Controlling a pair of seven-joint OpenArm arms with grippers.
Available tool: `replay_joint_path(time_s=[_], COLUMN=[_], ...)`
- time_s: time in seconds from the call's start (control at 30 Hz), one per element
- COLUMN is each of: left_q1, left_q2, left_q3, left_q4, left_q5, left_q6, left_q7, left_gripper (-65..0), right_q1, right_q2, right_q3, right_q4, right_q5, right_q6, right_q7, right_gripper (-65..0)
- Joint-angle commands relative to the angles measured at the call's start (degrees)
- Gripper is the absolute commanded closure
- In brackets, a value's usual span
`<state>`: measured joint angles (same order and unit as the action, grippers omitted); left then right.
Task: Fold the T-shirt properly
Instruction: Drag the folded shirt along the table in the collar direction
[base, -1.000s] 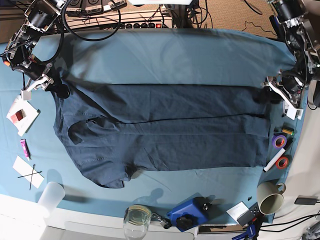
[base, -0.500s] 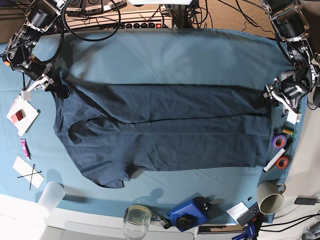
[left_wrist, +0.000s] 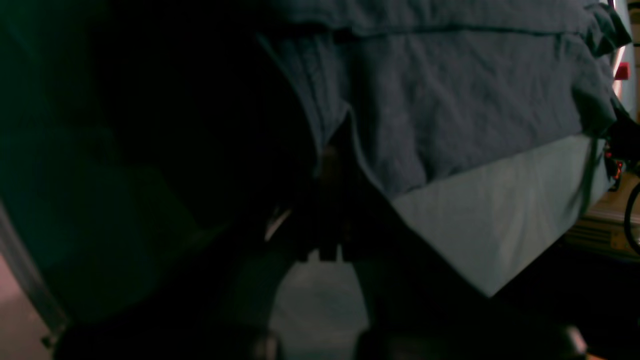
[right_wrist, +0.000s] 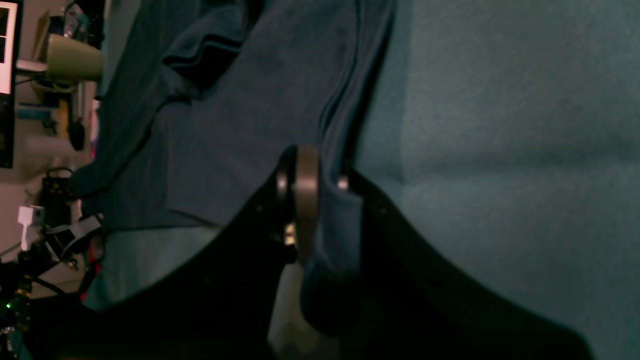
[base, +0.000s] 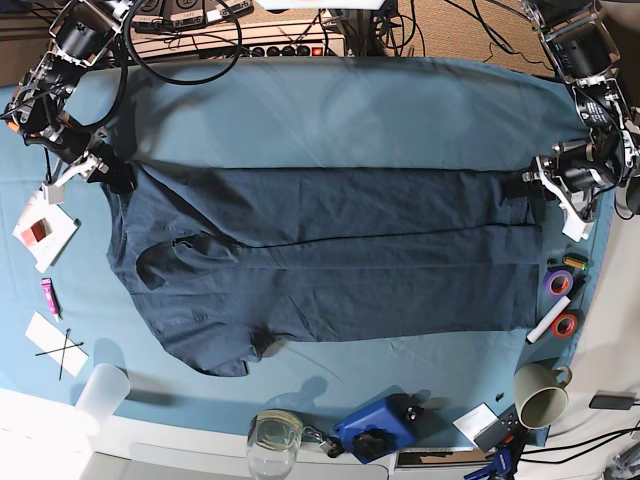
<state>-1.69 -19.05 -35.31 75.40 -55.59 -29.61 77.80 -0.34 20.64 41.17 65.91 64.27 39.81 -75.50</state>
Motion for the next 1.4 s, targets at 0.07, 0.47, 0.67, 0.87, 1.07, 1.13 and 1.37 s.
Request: replay_joint_path(time_s=[0.07,0.47,0.67,0.87,1.07,1.13,1.37], left_q1=[0.8,6.4,11.7,16.1,19.9,20.3,20.3], left_q2=[-0.2,-4.5,-7.5,-8.0,-7.7,-7.6,-7.8], left_q3=[0.3,0.3,0.3,0.2,-2.1,-3.0,-4.0], left_q4=[2.0,5.6,6.6,7.0,7.2,7.2,7.2], left_q5=[-0.5,-2.0,-4.9,-8.5,-12.4,-12.3,-12.2], left_q6=[1.0,1.0,-0.3,-0.3,-2.0,-2.0,-2.0], left_q7=[2.2,2.2,2.2,2.2,2.2,2.2,2.2], left_gripper=[0.0,0.0,0.0,0.0,0.0,0.0,0.0], right_q1=[0.0,-5.7,-10.1,-14.6,-17.8,-18.1,-18.2], right_q2=[1.1,1.7,2.1,2.1,2.1,2.1,2.1], right_q3=[0.9,7.8,9.7,10.2,10.2,10.2,10.3], right_q4=[3.9,8.7,8.7,8.7,8.7,8.7,8.7], right_q5=[1.7,5.7,6.5,10.3,11.0,11.1,11.2], right_q6=[0.2,0.2,0.2,0.2,0.2,0.2,0.2], right_q7=[-0.2,-4.5,-4.5,-4.5,-4.5,-4.5,-4.5], right_gripper=[0.0,0.0,0.0,0.0,0.0,0.0,0.0])
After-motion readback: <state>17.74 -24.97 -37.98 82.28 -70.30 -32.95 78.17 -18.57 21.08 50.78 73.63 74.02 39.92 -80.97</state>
